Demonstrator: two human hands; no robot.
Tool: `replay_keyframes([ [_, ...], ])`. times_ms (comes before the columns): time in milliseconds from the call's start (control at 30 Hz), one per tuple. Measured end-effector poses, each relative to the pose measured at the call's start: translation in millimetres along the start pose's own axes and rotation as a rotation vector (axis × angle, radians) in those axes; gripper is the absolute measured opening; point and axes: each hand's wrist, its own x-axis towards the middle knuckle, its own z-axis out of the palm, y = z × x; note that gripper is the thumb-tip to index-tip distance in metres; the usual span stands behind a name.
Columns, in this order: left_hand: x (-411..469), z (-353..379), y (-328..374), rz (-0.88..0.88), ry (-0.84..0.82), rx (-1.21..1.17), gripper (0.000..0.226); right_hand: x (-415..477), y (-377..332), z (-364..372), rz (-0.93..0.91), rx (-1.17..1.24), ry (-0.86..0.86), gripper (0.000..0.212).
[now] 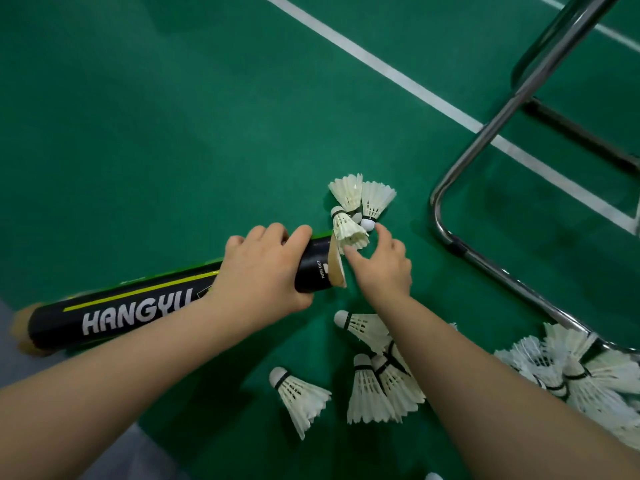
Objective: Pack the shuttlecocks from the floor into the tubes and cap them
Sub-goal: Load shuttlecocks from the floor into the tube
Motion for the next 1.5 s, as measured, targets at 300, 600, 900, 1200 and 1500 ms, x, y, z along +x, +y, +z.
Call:
replay_keyframes([
  [300, 7.3, -7.7, -5.6, -0.014, -0.013, -0.018, 0.068, 26.0, -20.1, 30.0, 0.116, 0.104, 0.072, 0.068],
  [600, 5.4, 3.1, -2.3, 0.006, -0.02, -0.009, 0.069, -1.2, -7.9, 7.7, 0.034, 0.703, 0.12, 0.056],
  [900, -4.6, 5.0, 15.2, 0.026, -0.02, 0.031, 0.07, -76.3, 12.7, -43.4, -0.139, 1.009, 0.11, 0.049],
  [1200, -14.6, -0.4, 37.0, 0.077, 0.023, 0.021, 0.072, -99.6, 22.5, -70.3, -0.348, 0.666, -0.168, 0.044],
  [1500, -34.6, -10.0, 49.9, 0.144, 0.059, 0.019, 0.07, -130.5, 33.3, -94.7, -0.282, 0.635, -0.287, 0.053],
])
